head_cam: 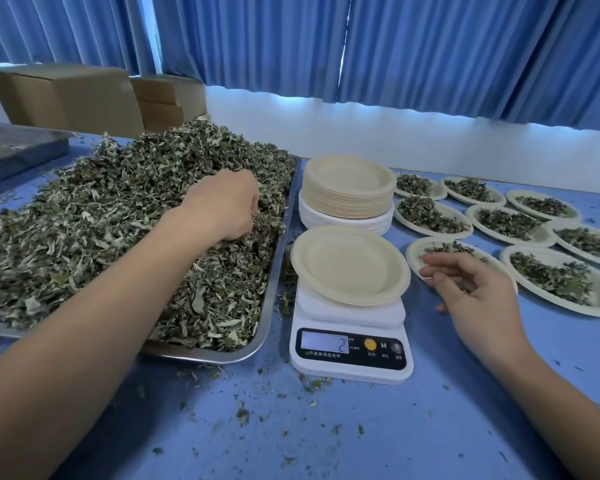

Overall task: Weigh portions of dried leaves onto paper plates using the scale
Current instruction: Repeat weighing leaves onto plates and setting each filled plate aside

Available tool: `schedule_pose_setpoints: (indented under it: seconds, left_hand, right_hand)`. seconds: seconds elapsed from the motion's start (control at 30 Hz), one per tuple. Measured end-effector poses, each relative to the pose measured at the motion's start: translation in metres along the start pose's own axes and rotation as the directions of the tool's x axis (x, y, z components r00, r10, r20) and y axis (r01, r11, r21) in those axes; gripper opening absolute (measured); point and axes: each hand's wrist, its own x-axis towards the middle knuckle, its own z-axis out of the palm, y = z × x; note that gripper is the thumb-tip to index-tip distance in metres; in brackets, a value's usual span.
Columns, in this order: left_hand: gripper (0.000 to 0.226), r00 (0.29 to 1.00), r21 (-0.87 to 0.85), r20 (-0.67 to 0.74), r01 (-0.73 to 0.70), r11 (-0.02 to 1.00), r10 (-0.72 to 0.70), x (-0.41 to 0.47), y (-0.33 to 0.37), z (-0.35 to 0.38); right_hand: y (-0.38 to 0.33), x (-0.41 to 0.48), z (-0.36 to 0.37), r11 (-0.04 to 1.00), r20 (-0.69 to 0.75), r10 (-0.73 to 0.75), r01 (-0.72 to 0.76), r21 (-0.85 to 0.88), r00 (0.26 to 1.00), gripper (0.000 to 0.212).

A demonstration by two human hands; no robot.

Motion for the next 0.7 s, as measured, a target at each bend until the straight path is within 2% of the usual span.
schedule_pose_setpoints:
  seconds: [0.13,0.27,0.37,0.43,0.53,0.63,0.7]
  left_hand:
    - [0.029,0.998,-0.053,-0.059,0.005,0.999,-0.008,0.001,-0.004,-0.006]
    - [0.032,0.997,-0.226,-0.071,-0.026,0.974,0.010,-0.001,0.001,-0.015]
    - [0.029,0.993,-0.406,-0.102,-0.094,0.909,0.057,-0.005,0.013,-0.017]
    - [0.026,0.990,-0.550,-0.115,-0.129,0.825,0.078,-0.009,0.025,-0.012]
    - [0.032,0.990,-0.750,-0.016,-0.107,0.652,0.143,-0.015,0.040,-0.001]
    - [0.039,0.949,-0.770,0.141,-0.075,0.634,0.283,-0.015,0.041,0.003]
    - [0.035,0.954,-0.781,0.127,-0.072,0.620,0.271,-0.012,0.034,-0.002]
  right_hand:
    - [-0.001,0.000,0.002,1.000,0.000,-0.010,0.010,-0.004,1.000,0.034]
    - [-0.002,-0.001,0.001,1.000,0.004,-0.006,0.006,-0.007,1.000,0.032]
    - [-0.003,-0.002,0.001,1.000,0.007,-0.007,0.007,-0.008,1.000,0.032]
    - [-0.004,-0.002,0.001,1.000,0.009,-0.007,0.007,-0.009,1.000,0.033]
    - [-0.005,-0.003,0.001,1.000,0.010,-0.008,0.008,-0.008,1.000,0.033]
    - [-0.005,-0.003,0.000,1.000,0.008,-0.003,0.003,-0.006,1.000,0.032]
    - [-0.005,-0.003,0.000,1.000,0.008,-0.006,0.006,-0.006,1.000,0.031]
